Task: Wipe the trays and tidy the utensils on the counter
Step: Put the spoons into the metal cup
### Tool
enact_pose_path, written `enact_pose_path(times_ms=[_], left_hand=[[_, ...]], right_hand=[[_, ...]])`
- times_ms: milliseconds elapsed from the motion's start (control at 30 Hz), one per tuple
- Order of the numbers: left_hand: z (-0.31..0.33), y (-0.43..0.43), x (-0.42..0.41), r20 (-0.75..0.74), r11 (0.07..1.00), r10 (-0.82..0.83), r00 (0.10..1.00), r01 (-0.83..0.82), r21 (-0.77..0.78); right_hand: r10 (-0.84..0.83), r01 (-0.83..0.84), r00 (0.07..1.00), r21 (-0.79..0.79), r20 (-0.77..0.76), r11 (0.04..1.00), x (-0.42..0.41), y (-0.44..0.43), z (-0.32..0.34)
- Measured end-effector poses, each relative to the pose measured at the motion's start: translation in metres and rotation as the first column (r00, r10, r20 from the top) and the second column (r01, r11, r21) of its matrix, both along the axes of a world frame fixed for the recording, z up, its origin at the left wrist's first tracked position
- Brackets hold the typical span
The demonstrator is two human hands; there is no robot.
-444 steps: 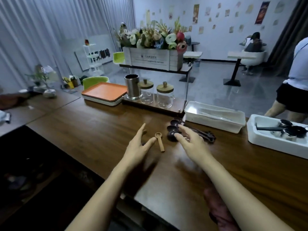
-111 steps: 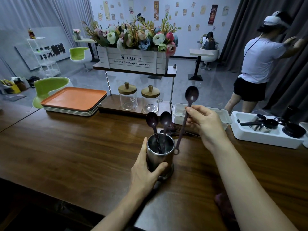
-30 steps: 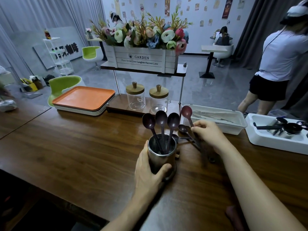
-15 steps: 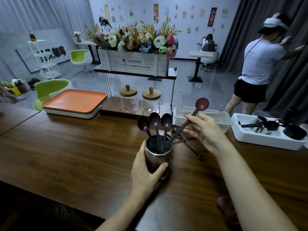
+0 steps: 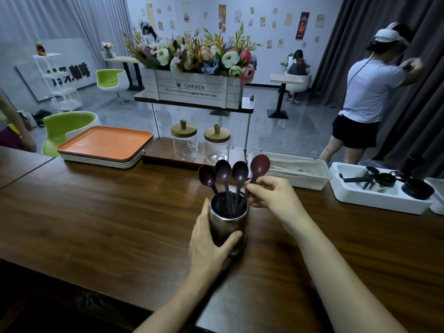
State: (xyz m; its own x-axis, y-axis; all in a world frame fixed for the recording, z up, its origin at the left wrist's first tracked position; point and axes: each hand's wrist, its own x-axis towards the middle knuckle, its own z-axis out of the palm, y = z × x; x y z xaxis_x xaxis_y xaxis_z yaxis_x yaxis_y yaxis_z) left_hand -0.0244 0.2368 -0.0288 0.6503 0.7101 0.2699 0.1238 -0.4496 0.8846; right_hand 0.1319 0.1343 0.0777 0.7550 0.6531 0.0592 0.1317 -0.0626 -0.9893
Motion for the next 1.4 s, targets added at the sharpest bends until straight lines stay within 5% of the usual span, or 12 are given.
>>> enact_pose_path(times_ms=[800,1167,1300,1400], left_hand=[[-0.001,-0.002,-0.001,0.047,0.998,0.023,0.999,-0.026,0.063],[0.000,0.000,0.004,0.020,0.999,0.046,0.999,-0.046,0.021],[0.001,0.000,0.005,-0.003,0.999,0.051,0.999,-0.051,0.002],[0.000,0.000,0.006,-0.012,0.998,0.058,0.998,-0.058,-0.007]], right_hand=[[0.006,-0.007,0.999,0.038,0.047,0.999,-0.004,0.004,-0.027],[0.077,-0.077,0.995,0.011,-0.057,0.997,0.008,0.010,-0.034],[-0.033,0.030,0.997,-0.042,-0.067,0.999,0.027,0.009,-0.045],[-0.196,0.228,0.967,-0.214,0.161,0.950,0.059,0.008,-0.064]])
